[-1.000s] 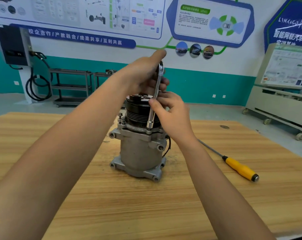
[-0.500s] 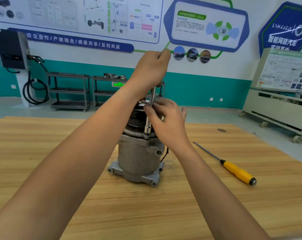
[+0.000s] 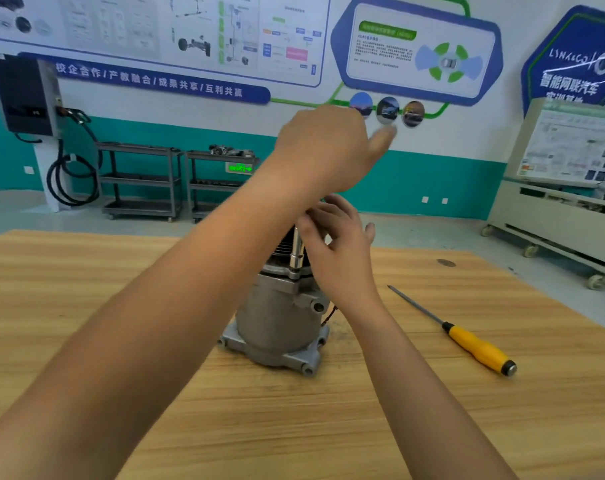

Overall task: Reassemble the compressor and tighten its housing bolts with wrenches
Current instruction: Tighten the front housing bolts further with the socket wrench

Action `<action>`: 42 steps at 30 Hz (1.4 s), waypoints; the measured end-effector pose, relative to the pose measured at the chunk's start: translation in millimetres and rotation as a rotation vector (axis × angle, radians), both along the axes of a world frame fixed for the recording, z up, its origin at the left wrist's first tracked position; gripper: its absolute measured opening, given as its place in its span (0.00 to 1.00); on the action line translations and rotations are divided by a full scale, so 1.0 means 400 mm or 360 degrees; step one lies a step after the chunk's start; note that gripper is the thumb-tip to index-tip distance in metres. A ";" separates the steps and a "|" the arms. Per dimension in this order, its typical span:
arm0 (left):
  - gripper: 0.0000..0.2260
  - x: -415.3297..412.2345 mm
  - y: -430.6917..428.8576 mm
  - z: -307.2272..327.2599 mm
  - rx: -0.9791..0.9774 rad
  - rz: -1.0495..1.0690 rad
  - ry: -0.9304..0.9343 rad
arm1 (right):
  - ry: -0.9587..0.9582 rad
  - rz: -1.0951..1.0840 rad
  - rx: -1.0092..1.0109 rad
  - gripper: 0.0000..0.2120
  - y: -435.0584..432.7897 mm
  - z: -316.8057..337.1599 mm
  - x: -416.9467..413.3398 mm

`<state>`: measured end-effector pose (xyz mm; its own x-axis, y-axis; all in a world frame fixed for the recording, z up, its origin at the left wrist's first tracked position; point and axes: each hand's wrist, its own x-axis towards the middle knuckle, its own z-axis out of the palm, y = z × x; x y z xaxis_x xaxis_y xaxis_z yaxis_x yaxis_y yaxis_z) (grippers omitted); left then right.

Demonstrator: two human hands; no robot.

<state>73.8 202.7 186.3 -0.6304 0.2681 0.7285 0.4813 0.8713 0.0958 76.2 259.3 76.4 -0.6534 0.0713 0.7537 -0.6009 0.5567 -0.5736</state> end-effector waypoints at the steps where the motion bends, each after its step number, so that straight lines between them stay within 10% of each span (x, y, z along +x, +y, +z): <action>1: 0.23 -0.004 0.007 -0.015 0.0254 -0.0133 0.0024 | 0.0006 0.0005 0.0016 0.16 0.003 0.002 0.002; 5: 0.26 -0.021 -0.009 -0.028 0.0868 -0.0788 -0.0067 | -0.0080 0.0156 0.0272 0.12 0.033 0.030 -0.009; 10: 0.25 -0.018 -0.069 0.013 0.0858 -0.1247 -0.0845 | -0.0228 0.0413 0.0151 0.11 0.028 0.061 -0.015; 18: 0.15 0.050 -0.071 0.029 -0.0013 0.0086 -0.0156 | -0.0110 0.0211 0.0064 0.09 0.010 0.040 -0.015; 24: 0.10 0.056 -0.041 -0.027 0.0373 0.0145 -0.0058 | -0.0062 0.0290 -0.0010 0.23 0.008 0.050 -0.001; 30: 0.10 0.041 -0.073 -0.070 0.1313 -0.0522 -0.0205 | -0.0078 0.0312 -0.0004 0.07 0.008 0.048 -0.008; 37: 0.12 -0.042 -0.082 -0.059 0.2291 -0.1306 -0.1028 | -0.0136 0.0194 0.0280 0.08 0.010 0.040 -0.024; 42: 0.14 -0.082 -0.085 -0.024 0.1526 -0.1806 -0.1909 | -0.0153 0.0055 0.0277 0.05 0.030 0.041 -0.014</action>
<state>40.9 168.7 176.8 -0.6860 0.6874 0.2384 0.0293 -0.3013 0.9531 70.5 271.4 92.7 -0.7228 -0.0783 0.6866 -0.5683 0.6327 -0.5261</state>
